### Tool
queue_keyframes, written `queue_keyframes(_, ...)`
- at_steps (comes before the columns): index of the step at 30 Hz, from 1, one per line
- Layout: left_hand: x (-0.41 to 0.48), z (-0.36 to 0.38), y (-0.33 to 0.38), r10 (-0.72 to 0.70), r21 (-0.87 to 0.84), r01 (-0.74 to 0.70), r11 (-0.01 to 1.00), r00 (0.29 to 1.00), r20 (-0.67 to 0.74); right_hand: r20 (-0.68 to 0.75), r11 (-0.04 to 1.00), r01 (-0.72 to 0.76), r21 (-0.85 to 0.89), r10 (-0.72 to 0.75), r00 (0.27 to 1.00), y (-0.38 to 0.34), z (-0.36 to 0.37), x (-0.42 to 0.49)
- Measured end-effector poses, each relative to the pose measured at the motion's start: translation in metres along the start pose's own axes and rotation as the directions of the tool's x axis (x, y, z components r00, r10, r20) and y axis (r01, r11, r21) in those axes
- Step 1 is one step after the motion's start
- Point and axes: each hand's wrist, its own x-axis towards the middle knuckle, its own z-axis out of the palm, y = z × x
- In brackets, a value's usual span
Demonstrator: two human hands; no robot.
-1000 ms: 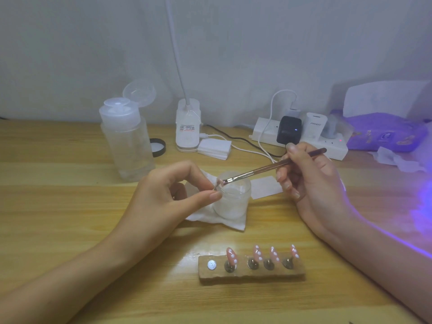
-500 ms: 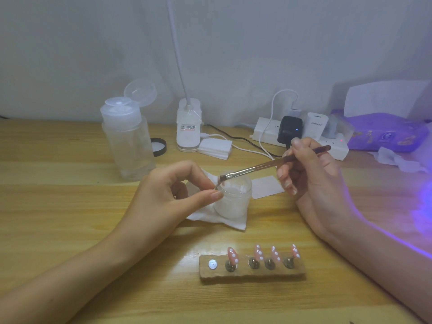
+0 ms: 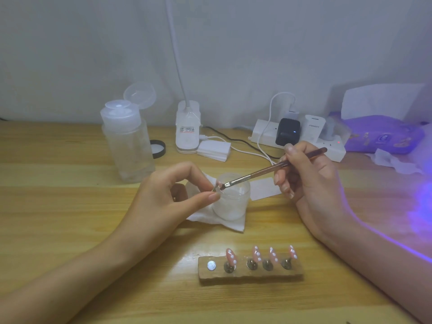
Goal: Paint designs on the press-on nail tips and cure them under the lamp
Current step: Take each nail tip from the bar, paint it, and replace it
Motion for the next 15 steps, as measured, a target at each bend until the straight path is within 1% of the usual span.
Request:
queue_keyframes(5,-0.001,-0.001,-0.001,0.002,0.016,-0.002,1.000,1.000,-0.004,-0.012,0.996,0.078,-0.039,-0.079,0.997,-0.001,-0.002,-0.001)
queue_keyframes(8,-0.001,-0.002,0.001,-0.010,-0.023,0.010,1.000,1.000,-0.026,-0.063,0.993,0.108,-0.045,-0.111,0.992,-0.003,-0.002,-0.001)
queue_keyframes(10,0.000,-0.003,0.002,-0.027,-0.071,0.024,0.997,0.999,-0.044,-0.074,0.992,0.117,-0.055,-0.121,0.990,-0.007,-0.001,-0.001)
queue_keyframes(12,0.000,-0.003,0.003,-0.053,-0.114,0.046,0.992,0.997,-0.062,-0.030,0.980,0.153,-0.126,-0.158,0.987,-0.014,0.001,-0.002)
queue_keyframes(15,0.000,-0.004,0.002,-0.077,-0.146,0.067,0.987,0.995,-0.069,0.150,0.930,0.256,-0.265,-0.223,0.963,-0.025,0.006,-0.003)
